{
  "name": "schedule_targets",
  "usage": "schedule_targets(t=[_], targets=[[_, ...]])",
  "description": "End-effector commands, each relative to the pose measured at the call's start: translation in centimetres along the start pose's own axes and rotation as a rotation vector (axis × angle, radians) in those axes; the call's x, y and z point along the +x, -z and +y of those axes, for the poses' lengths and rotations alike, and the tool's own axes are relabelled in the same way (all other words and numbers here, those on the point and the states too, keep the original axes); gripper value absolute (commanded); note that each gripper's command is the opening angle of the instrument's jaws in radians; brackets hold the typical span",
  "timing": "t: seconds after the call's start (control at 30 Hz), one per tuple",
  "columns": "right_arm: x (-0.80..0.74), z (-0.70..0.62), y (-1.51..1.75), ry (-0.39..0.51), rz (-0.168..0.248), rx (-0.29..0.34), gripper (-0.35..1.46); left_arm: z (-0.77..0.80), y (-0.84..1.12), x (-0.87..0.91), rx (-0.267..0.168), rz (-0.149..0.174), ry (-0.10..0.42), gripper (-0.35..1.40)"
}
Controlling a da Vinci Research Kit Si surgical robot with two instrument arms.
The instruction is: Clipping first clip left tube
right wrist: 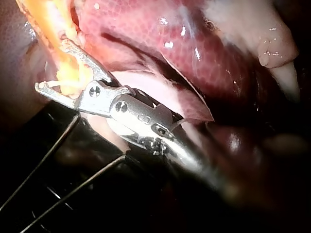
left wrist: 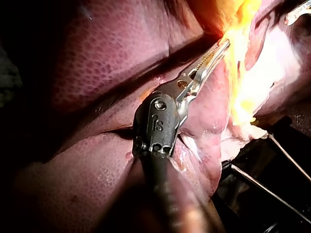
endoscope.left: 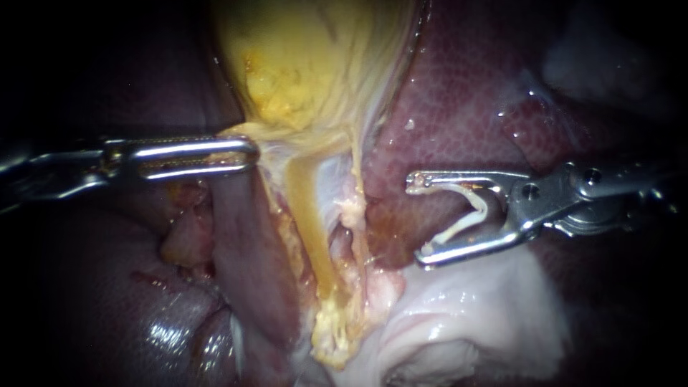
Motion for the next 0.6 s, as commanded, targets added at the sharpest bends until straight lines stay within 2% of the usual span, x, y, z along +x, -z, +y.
schedule_targets(t=[0.03, 0.2, 0.3, 0.4, 0.53, 0.6], targets=[[-0.01, 0.00, 0.00, 0.001, 0.000, 0.000, 0.60, -0.02, 0.03, -0.02, 0.002, -0.007, 0.001, -0.35], [-0.08, 0.00, -0.05, 0.005, 0.001, -0.002, 0.60, -0.06, 0.09, -0.03, -0.012, -0.013, 0.002, -0.35], [-0.24, 0.00, -0.18, 0.015, 0.005, -0.006, 0.60, -0.07, 0.08, 0.01, -0.014, -0.014, 0.001, -0.35], [-0.52, 0.04, -0.41, -0.004, -0.024, -0.003, 0.60, -0.07, 0.07, 0.03, -0.014, -0.014, 0.000, -0.35], [-1.03, 0.10, -0.82, -0.042, -0.059, 0.015, 0.60, -0.08, 0.06, 0.05, -0.010, -0.014, -0.001, -0.35], [-1.23, 0.14, -0.96, -0.061, -0.072, 0.020, 0.60, -0.09, 0.05, 0.05, -0.011, -0.014, -0.001, -0.35]])
